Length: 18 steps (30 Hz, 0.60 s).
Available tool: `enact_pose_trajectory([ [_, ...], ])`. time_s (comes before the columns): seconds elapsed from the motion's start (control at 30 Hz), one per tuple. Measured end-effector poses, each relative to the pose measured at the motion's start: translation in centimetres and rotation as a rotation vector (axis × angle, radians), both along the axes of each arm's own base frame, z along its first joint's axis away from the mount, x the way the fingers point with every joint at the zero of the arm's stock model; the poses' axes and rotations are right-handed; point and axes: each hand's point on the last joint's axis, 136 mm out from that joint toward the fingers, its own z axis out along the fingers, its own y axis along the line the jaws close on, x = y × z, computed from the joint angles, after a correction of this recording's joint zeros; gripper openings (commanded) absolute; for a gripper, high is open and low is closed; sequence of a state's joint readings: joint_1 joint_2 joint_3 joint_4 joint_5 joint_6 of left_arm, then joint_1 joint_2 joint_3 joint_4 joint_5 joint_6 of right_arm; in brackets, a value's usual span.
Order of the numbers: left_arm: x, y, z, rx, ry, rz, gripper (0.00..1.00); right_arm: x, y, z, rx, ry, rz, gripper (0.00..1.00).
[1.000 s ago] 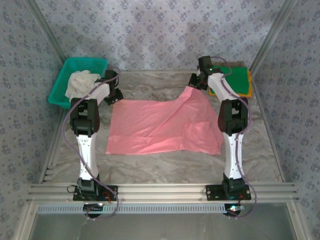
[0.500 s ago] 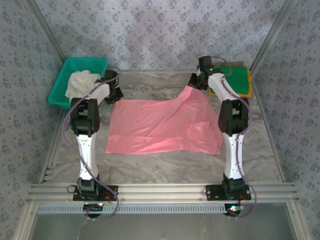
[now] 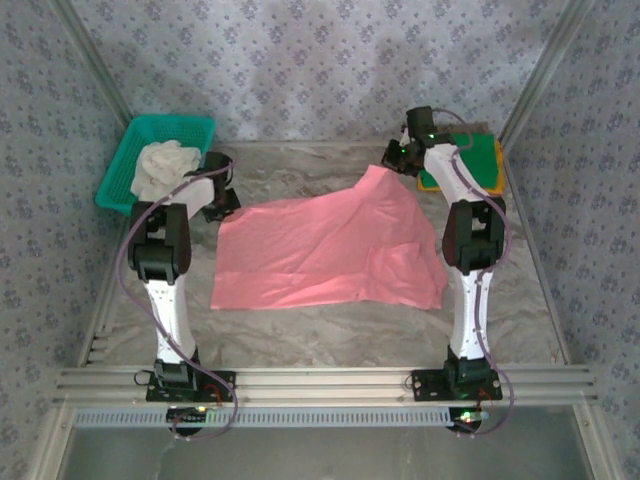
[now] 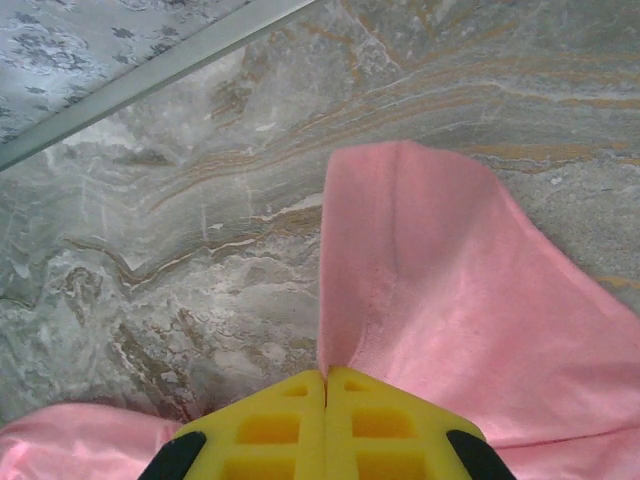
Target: Fold and stack the t-shirts
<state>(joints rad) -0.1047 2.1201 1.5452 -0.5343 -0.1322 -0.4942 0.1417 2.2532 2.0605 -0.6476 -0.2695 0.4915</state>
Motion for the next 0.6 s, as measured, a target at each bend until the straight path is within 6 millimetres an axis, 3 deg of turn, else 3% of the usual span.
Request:
enact_pose_trajectory([
  [0.23,0.3,0.9,0.4,0.031,-0.009,-0.017,0.00,0.6,1.1,-0.3,0.064,0.005,0.003,0.00],
  [0.47,2.9,1.4,3.8,0.086,-0.091,-0.046,0.00,0.8,0.9,-0.3,0.065,0.002,-0.003,0.00],
  [0.6,3.1,1.7,4.3,0.112,-0.097,-0.059,0.00,0.8,0.9,-0.2,0.066,-0.003,-0.003,0.00],
])
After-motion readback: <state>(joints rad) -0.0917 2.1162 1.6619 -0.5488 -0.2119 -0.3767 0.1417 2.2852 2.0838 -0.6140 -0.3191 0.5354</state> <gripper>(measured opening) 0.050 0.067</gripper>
